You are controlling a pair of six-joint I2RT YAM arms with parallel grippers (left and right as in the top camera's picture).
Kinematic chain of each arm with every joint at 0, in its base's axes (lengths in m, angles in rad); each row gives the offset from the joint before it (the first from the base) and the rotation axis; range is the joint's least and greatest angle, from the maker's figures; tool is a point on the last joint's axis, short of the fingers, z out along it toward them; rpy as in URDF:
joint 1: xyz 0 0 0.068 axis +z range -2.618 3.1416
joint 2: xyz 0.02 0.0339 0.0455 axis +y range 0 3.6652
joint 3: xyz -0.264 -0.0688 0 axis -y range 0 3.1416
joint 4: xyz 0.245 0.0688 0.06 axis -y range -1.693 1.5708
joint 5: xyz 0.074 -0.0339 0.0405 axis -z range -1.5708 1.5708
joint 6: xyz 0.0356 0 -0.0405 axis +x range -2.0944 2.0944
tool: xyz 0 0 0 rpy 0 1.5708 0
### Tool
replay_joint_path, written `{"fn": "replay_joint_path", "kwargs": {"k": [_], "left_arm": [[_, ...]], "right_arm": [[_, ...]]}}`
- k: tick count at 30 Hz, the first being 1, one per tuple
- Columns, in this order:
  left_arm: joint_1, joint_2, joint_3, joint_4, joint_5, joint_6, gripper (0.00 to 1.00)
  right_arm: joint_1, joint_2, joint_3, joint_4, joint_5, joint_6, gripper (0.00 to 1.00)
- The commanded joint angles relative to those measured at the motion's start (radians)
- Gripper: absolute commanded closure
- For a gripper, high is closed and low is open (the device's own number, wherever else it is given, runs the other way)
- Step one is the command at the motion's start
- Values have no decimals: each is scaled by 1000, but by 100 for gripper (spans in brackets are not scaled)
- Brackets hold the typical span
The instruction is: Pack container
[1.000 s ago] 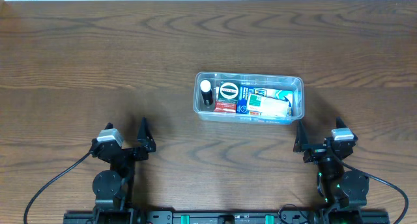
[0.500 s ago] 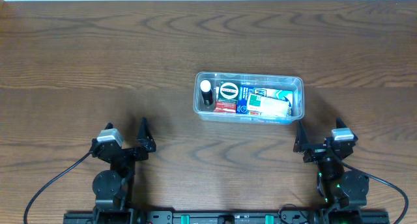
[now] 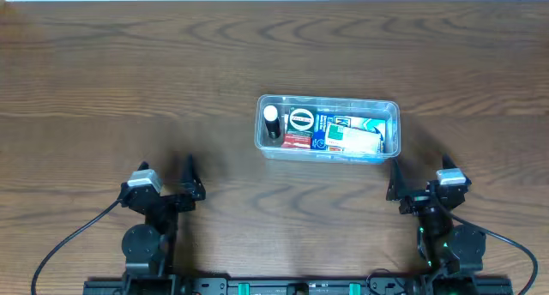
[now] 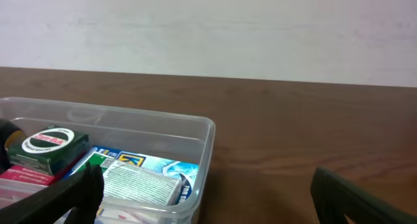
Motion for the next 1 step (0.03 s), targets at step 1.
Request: {"fn": "replay_joint_path", "kwargs": {"k": [1], "left_arm": [[-2,-6,-21,-37,-8,13,2]], "right_arm": [[6,-8,-6,0,11,-22,1]]}}
